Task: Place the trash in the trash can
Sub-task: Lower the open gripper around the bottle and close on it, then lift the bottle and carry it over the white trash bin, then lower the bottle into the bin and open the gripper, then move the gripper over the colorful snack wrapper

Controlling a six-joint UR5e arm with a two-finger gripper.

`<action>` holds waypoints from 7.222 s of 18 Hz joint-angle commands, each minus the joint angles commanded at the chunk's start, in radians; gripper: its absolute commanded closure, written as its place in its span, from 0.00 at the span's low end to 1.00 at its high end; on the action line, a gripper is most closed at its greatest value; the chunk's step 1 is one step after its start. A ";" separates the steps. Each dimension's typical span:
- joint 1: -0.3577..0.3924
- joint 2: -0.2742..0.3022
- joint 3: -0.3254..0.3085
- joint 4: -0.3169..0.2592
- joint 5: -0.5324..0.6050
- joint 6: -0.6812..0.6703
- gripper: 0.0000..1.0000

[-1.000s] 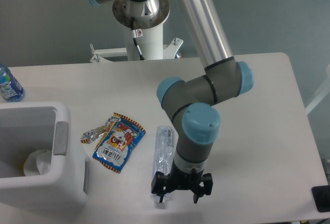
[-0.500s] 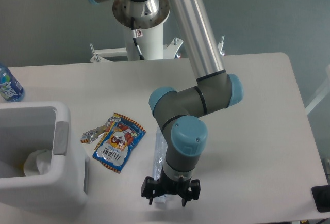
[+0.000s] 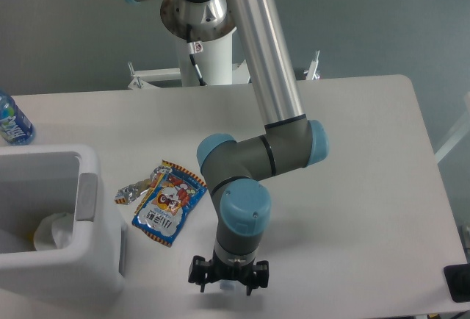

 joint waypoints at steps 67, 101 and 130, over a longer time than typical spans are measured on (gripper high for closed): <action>-0.141 0.374 0.252 0.126 -0.198 -0.364 0.70; -0.304 0.296 0.250 0.126 -0.245 -0.321 0.05; 0.097 0.624 -0.471 -0.052 -0.032 0.371 0.00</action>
